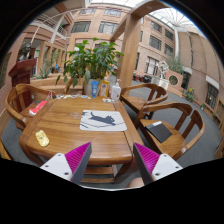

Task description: Arrange mouse

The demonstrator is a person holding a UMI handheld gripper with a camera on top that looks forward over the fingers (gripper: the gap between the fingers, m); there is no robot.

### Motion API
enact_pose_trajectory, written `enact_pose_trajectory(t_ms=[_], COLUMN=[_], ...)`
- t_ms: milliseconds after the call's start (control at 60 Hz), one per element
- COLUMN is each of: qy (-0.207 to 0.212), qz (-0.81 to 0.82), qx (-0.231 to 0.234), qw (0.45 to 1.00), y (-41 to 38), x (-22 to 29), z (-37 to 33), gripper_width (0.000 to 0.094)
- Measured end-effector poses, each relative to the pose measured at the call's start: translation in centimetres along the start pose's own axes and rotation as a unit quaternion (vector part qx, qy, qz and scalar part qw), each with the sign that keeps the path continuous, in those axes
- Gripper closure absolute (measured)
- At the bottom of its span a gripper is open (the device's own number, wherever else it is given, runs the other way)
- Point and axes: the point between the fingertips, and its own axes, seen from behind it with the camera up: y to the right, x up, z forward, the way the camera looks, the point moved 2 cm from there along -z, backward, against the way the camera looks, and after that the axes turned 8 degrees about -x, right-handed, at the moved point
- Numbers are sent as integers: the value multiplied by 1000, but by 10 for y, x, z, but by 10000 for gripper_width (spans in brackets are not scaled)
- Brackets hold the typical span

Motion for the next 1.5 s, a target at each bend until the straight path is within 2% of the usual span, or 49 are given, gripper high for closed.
enact_pose_trajectory(t_ms=[217,433,717,1067,1133,1183,1233,1283,1367,1500], qy=[-32,-62,-50,-36,-33,-33,-31,-25,-11,-12], qz=[-12,-27,-44,-71,-69,-67,-69,-72,-81,-71], qx=[18,109,205,227,224,224,227,236,222,217], qw=[999,992,977,971,971,972,971,969,972,974], y=[-17,-104,-255,-339,-346,-351,-355,-362,-364,-363], x=[-49,-91,-69,-41,-36,-33,-30,-28,-26,-25], z=[-3,-5,14,70,78,82,84,82,85,85], gripper_width=[82,81,78,94,133,196,301,460,485,568])
